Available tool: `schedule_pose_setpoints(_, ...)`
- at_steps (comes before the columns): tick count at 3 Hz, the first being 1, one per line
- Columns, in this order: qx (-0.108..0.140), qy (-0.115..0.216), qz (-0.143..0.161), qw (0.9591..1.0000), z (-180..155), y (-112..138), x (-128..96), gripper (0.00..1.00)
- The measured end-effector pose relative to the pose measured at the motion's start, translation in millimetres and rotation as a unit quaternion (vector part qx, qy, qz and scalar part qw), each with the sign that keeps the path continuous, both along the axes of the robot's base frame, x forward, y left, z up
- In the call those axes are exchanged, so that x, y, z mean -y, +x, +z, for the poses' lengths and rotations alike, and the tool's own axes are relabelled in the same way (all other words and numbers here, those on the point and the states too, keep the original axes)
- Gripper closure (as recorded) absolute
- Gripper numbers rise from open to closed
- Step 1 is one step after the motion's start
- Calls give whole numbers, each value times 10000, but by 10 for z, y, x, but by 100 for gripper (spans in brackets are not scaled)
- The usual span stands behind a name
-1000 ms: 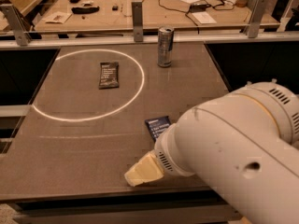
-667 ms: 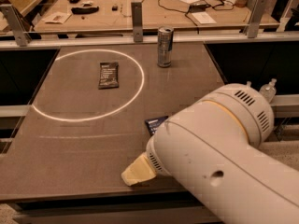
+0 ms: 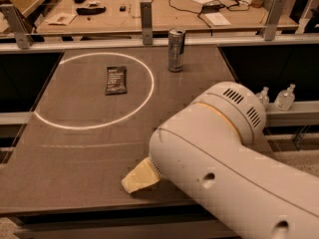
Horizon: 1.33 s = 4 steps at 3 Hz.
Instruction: Pick rxbar blueberry
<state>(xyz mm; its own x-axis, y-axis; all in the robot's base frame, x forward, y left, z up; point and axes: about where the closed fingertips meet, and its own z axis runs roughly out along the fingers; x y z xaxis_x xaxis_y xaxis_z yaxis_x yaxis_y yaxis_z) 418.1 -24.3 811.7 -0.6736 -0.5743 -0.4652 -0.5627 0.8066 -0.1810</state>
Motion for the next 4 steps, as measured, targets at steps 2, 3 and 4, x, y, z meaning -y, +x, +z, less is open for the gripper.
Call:
schedule_pose_setpoints(2, -21, -31, -72, 10000, 60, 137, 47, 63)
schedule_pose_setpoints(3, -22, -31, -73, 10000, 139, 137, 48, 86)
schedule_pose_setpoints(4, -21, -30, -72, 10000, 182, 139, 48, 100)
